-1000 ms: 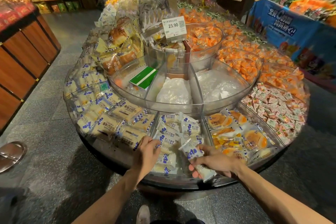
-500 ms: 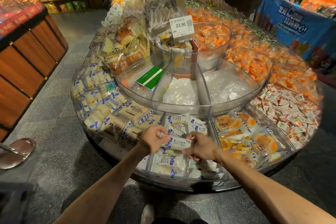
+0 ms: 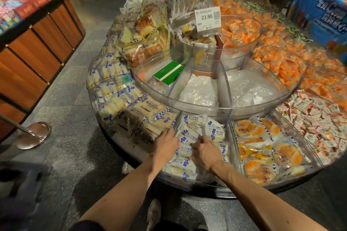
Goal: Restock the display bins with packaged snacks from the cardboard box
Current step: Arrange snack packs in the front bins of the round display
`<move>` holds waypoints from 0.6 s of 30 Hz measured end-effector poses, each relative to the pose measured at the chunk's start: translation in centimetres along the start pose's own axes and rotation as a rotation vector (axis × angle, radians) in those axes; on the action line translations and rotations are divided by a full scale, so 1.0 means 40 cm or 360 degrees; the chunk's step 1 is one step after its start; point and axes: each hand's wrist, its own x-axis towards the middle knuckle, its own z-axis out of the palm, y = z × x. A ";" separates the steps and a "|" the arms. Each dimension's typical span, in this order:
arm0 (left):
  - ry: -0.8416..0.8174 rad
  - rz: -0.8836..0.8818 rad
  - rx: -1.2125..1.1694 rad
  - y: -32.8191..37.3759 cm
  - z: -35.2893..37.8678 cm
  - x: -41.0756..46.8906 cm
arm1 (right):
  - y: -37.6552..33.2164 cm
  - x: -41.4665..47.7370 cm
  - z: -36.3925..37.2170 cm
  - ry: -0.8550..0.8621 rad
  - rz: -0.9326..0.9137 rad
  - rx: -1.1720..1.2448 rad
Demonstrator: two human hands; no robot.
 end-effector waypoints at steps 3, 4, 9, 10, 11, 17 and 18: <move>-0.0005 0.0161 -0.0123 -0.011 -0.034 -0.019 | -0.009 -0.007 -0.028 -0.0067 -0.0023 0.0000; 0.0071 0.0180 -0.0195 -0.022 -0.060 -0.024 | -0.013 -0.006 -0.042 -0.0019 -0.0028 -0.0016; 0.0527 0.0104 -0.0594 -0.171 -0.275 -0.113 | -0.159 -0.005 -0.178 0.0218 -0.0374 -0.0026; 0.0490 0.0080 -0.0673 -0.214 -0.323 -0.149 | -0.217 -0.015 -0.208 0.0253 -0.0485 0.0000; 0.0449 0.0036 -0.0749 -0.260 -0.370 -0.194 | -0.279 -0.022 -0.226 0.0292 -0.0598 0.0028; 0.0575 -0.0411 -0.0736 -0.628 -0.480 -0.585 | -0.726 -0.074 -0.177 0.0240 -0.1268 0.0390; 0.0619 -0.0489 -0.0742 -0.699 -0.471 -0.664 | -0.815 -0.069 -0.138 0.0211 -0.1336 0.0361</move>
